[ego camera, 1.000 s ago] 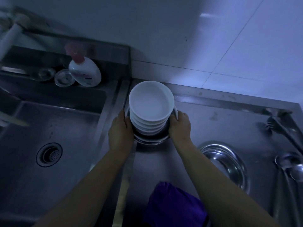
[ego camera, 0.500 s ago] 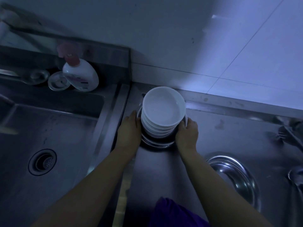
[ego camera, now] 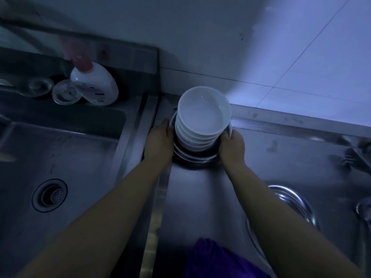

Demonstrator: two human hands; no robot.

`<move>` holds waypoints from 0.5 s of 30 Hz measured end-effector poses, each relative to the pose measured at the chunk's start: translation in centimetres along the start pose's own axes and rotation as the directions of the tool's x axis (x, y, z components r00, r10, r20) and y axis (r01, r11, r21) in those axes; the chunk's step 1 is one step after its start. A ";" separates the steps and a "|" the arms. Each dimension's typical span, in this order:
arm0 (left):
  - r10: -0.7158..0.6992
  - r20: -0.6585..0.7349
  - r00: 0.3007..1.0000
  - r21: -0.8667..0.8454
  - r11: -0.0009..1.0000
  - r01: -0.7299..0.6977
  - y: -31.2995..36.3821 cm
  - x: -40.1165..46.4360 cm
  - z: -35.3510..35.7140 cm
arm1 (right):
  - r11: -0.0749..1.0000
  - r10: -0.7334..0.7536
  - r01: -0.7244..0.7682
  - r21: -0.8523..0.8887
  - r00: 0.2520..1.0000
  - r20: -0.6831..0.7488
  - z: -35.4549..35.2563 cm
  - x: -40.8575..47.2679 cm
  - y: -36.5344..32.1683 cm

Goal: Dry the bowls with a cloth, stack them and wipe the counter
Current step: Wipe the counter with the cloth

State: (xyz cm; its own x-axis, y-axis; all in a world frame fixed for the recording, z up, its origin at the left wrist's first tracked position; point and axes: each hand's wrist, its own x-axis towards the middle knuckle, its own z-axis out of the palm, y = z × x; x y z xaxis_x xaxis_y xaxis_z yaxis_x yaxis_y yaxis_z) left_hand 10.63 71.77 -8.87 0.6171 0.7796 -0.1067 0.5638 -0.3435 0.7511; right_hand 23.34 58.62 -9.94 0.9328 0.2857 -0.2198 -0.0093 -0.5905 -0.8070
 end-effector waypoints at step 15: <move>0.011 0.188 0.982 0.091 0.995 -0.029 -1.1 -14.1 -1.4 | 0.257 -0.548 0.894 -0.366 0.447 0.707 -8.9 -24.0 14.1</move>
State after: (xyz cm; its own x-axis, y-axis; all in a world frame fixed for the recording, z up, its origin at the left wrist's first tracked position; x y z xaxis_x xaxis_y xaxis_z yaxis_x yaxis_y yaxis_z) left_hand 0.55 61.92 -7.30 0.7154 0.6636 -0.2186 0.5933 -0.4117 0.6918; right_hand 4.02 36.69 -11.14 0.1669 0.9850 -0.0436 0.9639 -0.1723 -0.2029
